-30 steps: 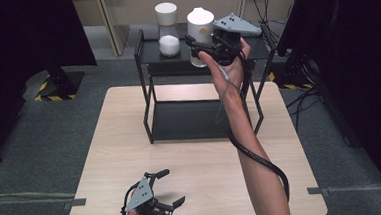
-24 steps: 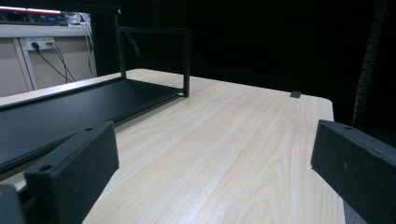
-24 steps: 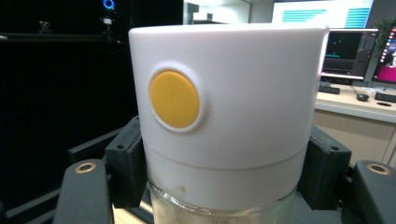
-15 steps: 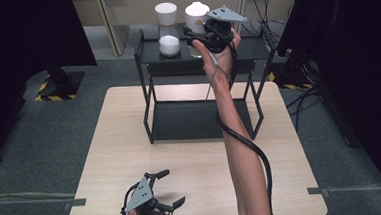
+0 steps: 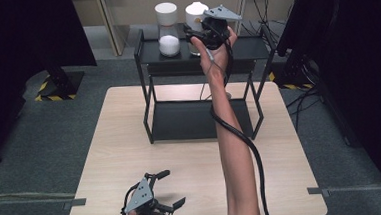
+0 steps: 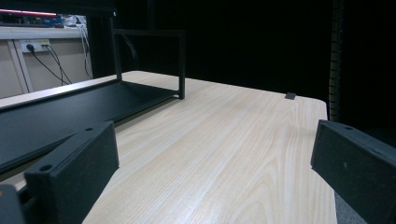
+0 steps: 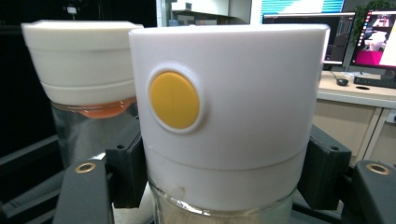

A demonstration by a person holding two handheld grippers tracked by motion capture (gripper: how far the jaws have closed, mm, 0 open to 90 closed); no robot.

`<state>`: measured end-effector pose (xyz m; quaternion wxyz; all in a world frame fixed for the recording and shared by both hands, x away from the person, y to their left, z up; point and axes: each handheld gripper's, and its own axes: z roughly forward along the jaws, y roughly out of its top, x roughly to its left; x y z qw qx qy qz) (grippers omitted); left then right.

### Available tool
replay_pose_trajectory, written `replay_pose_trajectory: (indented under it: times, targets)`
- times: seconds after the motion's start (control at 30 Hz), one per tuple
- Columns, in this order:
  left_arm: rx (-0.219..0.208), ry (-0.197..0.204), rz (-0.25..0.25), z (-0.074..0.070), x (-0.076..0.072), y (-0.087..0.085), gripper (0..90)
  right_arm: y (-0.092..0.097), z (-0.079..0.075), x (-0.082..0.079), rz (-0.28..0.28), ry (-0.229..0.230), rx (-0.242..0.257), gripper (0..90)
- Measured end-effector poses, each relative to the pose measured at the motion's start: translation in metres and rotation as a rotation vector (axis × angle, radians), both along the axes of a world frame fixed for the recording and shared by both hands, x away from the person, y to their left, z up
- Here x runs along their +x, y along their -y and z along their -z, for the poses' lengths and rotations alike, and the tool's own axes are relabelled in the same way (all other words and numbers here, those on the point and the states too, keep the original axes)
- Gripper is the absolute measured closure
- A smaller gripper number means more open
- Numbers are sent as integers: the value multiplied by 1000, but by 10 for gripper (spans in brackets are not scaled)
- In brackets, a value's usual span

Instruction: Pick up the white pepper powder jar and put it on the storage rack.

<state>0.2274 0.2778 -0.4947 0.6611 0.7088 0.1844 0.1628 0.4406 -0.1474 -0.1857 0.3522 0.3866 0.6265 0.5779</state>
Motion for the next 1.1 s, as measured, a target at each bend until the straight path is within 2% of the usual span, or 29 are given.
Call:
replay_pose_trajectory:
  times: [0.17,0.3,0.5,0.6,0.7,0.97,1.1]
  targets:
    - [0,1,1,0,-1,0,2,-1,3,3,7,-6,0,309]
    - [0,1,1,0,-1,1,2,0,8,5,6,3,20,308]
    - [2,2,3,0,-1,1,2,-1,10,5,9,10,22,304]
    - [-1,2,0,0,-1,1,2,-1,13,5,15,7,39,168]
    - [0,-1,-1,0,-1,1,2,-1,16,1,29,23,49,93]
    - [3,-2,-1,0,-2,1,2,3,19,-12,31,42,79,27]
    - [4,0,0,0,-2,1,2,6,18,-22,30,49,67,25]
